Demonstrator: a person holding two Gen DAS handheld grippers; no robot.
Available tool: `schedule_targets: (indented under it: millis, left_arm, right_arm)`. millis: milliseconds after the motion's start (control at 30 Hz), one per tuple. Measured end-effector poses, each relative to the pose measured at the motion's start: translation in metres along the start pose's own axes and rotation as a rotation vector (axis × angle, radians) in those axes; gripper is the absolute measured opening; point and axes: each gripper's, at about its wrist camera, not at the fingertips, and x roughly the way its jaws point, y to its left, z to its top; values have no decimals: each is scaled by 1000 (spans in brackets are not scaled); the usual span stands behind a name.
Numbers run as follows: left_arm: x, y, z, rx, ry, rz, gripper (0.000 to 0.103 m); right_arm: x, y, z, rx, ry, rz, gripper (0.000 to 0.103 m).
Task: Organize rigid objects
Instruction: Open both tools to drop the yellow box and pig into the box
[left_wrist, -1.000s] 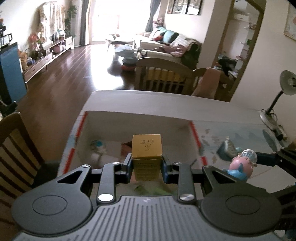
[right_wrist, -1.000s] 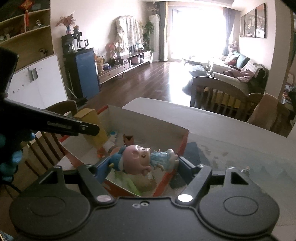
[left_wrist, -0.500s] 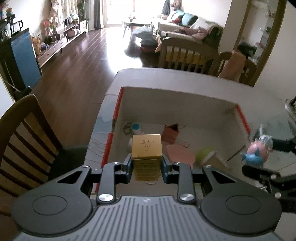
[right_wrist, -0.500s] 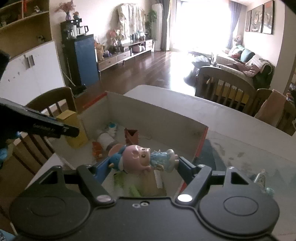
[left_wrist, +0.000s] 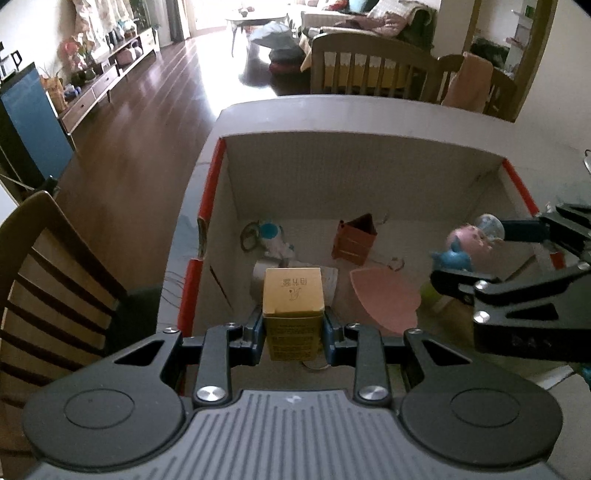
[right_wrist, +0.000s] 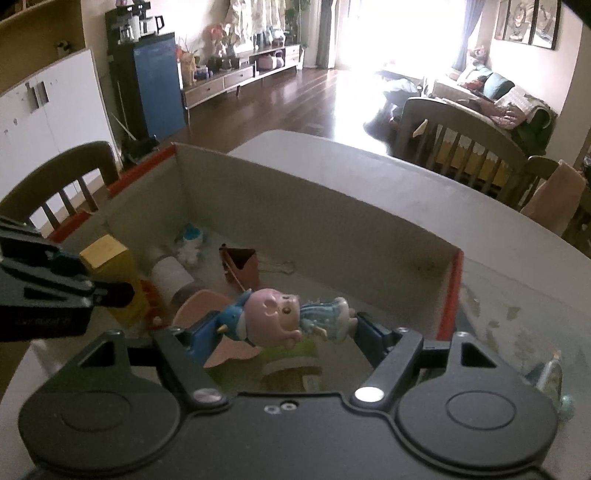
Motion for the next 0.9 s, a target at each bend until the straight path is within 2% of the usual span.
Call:
schedule_targets:
  millis: [100, 467, 900]
  left_arm:
    - [3, -5, 0, 35, -9, 10, 30]
    - [21, -12, -3, 49, 31, 31, 30]
    - [18, -17, -16, 36, 62, 52, 30]
  right_arm:
    - [6, -2, 4, 7, 23, 13, 77]
    - [17, 2, 6, -28, 127, 51, 77]
    - [-2, -4, 0, -15, 95, 75, 81]
